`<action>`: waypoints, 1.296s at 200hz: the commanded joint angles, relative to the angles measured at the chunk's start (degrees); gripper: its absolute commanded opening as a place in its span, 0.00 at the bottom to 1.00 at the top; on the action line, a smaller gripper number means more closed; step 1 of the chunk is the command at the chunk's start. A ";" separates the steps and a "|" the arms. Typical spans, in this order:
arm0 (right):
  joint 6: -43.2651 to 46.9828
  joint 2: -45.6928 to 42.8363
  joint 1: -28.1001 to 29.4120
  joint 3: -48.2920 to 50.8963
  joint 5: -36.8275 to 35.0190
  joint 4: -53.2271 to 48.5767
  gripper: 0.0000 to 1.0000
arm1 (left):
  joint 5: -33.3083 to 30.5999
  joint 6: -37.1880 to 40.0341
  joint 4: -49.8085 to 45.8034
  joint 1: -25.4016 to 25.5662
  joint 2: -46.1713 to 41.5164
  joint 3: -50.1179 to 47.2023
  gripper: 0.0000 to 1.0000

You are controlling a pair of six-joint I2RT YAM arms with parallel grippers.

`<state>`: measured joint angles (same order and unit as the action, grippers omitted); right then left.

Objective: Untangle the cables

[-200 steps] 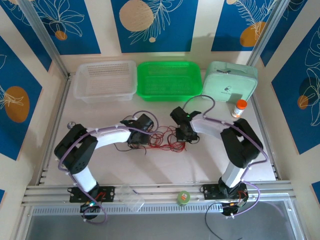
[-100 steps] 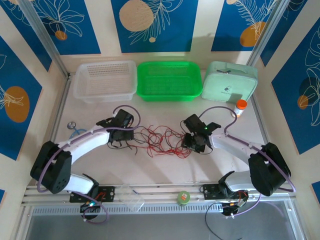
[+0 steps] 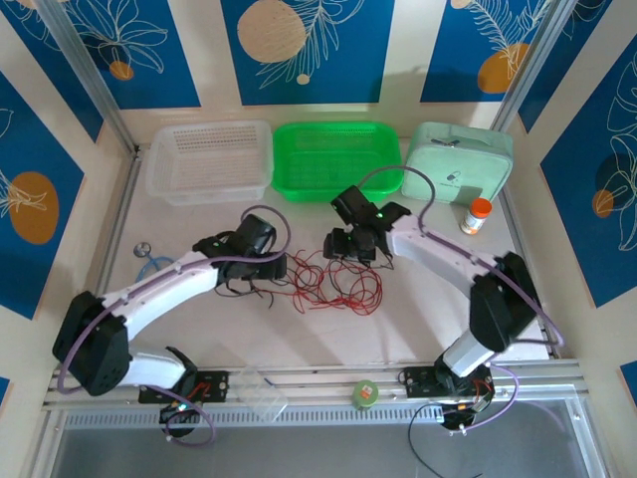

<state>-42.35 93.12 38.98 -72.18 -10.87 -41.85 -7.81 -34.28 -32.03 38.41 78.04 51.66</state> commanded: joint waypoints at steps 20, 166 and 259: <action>-0.84 5.72 -0.39 -2.50 0.42 -0.54 0.46 | -3.54 -4.29 3.23 -0.74 4.28 -4.20 0.71; 28.26 18.82 1.36 -15.67 -8.91 -1.92 0.46 | -1.04 -2.98 14.66 -11.74 6.98 -15.86 0.67; 46.15 23.77 1.44 -13.55 -8.50 0.40 0.49 | -1.94 -2.28 12.13 -12.60 6.07 -14.45 0.67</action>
<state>-0.08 113.56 40.16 -84.44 -19.55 -41.15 -5.76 -37.47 -16.71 27.90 83.31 38.11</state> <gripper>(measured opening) 0.490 0.665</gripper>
